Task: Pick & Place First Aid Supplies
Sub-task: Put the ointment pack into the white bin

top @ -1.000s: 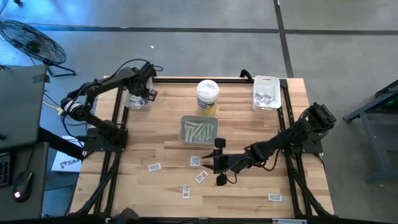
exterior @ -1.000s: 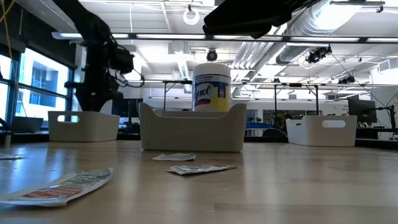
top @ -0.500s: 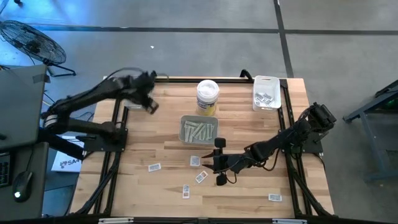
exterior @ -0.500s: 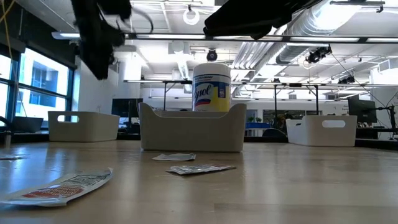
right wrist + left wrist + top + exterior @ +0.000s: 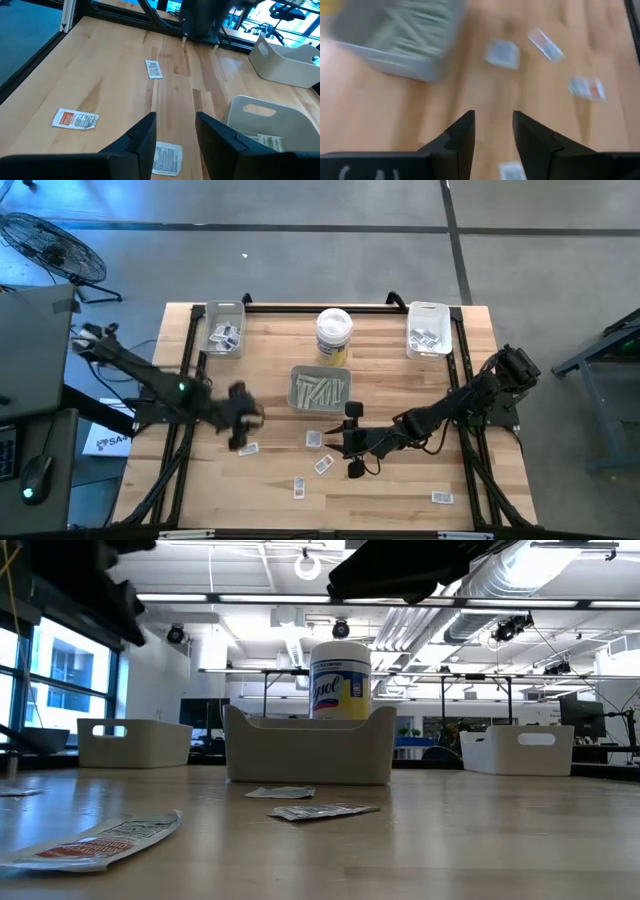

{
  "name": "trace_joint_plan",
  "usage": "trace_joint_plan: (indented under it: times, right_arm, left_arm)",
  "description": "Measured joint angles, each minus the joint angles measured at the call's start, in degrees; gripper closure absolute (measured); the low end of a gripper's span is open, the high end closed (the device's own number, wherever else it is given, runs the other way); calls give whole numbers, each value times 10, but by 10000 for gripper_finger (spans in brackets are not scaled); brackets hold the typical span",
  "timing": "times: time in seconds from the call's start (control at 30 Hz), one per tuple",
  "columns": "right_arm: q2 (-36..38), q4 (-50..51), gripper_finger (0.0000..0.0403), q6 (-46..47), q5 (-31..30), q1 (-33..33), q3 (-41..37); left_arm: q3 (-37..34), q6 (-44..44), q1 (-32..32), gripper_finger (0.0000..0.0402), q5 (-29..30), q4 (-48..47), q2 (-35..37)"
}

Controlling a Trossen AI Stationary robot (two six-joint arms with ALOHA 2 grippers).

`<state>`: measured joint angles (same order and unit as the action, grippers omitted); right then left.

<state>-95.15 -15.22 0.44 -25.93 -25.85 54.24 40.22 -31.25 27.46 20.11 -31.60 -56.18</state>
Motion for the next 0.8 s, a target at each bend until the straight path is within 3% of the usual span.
trace_joint_plan:
  times: [0.2,0.37,0.6,0.8]
  right_arm:
    - [0,11,272,41,17,0,0]
    - [0,16,272,59,25,0,0]
    - [0,16,272,73,24,0,0]
    - [0,16,272,101,25,0,0]
  left_arm:
    - [-9,-13,113,274,-3,34,-96]
    - [-9,-62,163,274,-22,48,-174]
    - [-9,-66,175,274,-17,93,-246]
    - [-9,-84,175,273,44,88,-278]
